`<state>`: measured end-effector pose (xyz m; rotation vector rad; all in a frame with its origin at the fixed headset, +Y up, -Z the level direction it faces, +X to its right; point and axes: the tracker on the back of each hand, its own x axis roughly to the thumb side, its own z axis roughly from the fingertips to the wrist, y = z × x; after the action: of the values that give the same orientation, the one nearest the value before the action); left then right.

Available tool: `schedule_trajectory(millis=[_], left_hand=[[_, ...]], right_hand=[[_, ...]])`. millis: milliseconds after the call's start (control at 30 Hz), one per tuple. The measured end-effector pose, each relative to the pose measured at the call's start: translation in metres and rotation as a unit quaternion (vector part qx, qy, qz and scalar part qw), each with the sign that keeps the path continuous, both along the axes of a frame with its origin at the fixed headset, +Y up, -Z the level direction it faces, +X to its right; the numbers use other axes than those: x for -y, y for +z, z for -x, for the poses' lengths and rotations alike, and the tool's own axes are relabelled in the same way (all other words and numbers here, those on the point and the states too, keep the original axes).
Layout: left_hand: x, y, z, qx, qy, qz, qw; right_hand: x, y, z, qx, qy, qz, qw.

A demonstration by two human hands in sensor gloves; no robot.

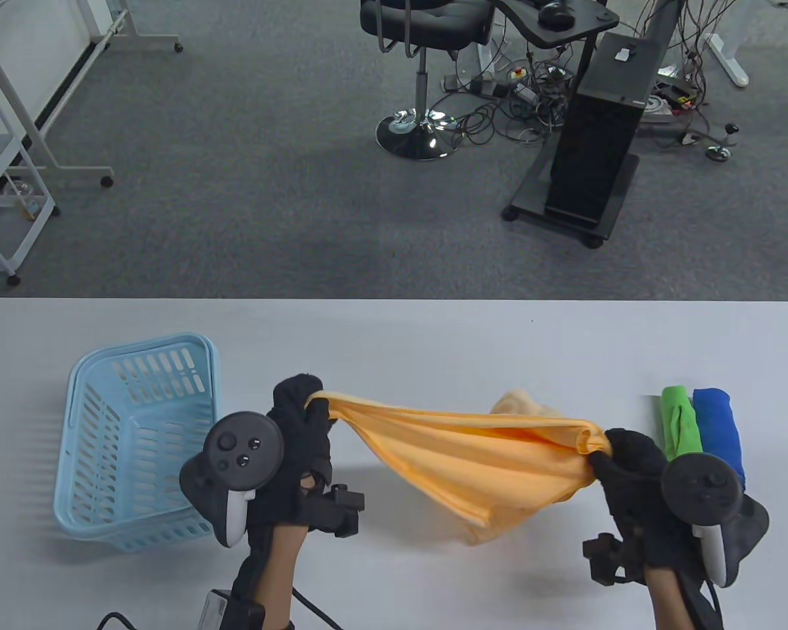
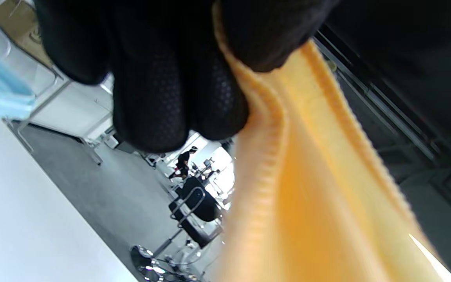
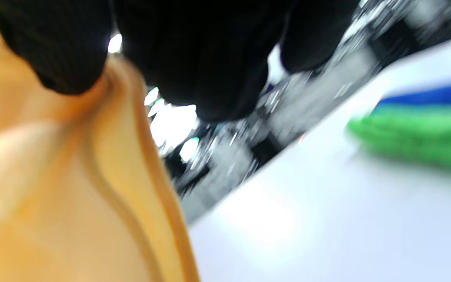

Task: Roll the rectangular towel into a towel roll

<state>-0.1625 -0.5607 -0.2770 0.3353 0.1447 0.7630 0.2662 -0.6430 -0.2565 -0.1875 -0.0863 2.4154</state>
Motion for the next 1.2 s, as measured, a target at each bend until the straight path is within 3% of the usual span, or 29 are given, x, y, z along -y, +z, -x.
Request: schedule_trajectory(millis=[33, 100, 267, 367, 500, 567, 633, 700, 733, 800, 900, 1000, 1200], left_hand=[[-0.001, -0.002, -0.001, 0.002, -0.018, 0.012, 1.000], [0.002, -0.001, -0.003, 0.009, -0.057, 0.043, 0.997], [0.011, 0.005, -0.005, -0.009, -0.128, 0.054, 0.990], [0.009, 0.006, -0.002, -0.013, -0.135, 0.054, 0.989], [0.007, 0.006, -0.008, 0.005, -0.135, 0.062, 0.989], [0.006, 0.007, -0.013, 0.010, -0.153, 0.057, 0.986], [0.005, 0.007, -0.016, 0.013, -0.165, 0.057, 0.985], [0.002, 0.008, -0.015, 0.015, -0.162, 0.056, 0.985], [0.002, 0.007, -0.014, 0.015, -0.160, 0.057, 0.985], [0.000, 0.006, -0.010, 0.014, -0.151, 0.064, 0.986], [-0.002, 0.006, -0.003, 0.016, -0.132, 0.068, 0.989], [-0.009, 0.008, 0.001, 0.011, -0.133, 0.062, 0.989], [-0.037, 0.006, 0.030, -0.049, -0.142, 0.044, 0.988]], right_hand=[[0.007, 0.001, 0.008, -0.038, -0.009, 0.042, 0.998], [0.018, -0.001, 0.018, -0.077, -0.009, 0.067, 0.995], [0.058, -0.012, 0.034, -0.066, 0.081, 0.124, 0.987], [0.087, -0.014, 0.063, -0.122, 0.167, 0.180, 0.962], [0.100, -0.022, 0.099, -0.150, 0.237, 0.159, 0.947], [0.110, -0.029, 0.118, -0.169, 0.244, 0.186, 0.937], [0.122, -0.035, 0.137, -0.180, 0.296, 0.220, 0.912], [0.132, -0.038, 0.154, -0.212, 0.382, 0.173, 0.883], [0.134, -0.037, 0.158, -0.208, 0.402, 0.152, 0.878], [0.136, -0.037, 0.162, -0.189, 0.375, 0.084, 0.904], [0.131, -0.039, 0.150, -0.166, 0.389, 0.073, 0.903], [0.120, -0.044, 0.122, -0.135, 0.425, 0.108, 0.889], [0.084, -0.041, 0.009, 0.031, 0.376, 0.158, 0.913]])
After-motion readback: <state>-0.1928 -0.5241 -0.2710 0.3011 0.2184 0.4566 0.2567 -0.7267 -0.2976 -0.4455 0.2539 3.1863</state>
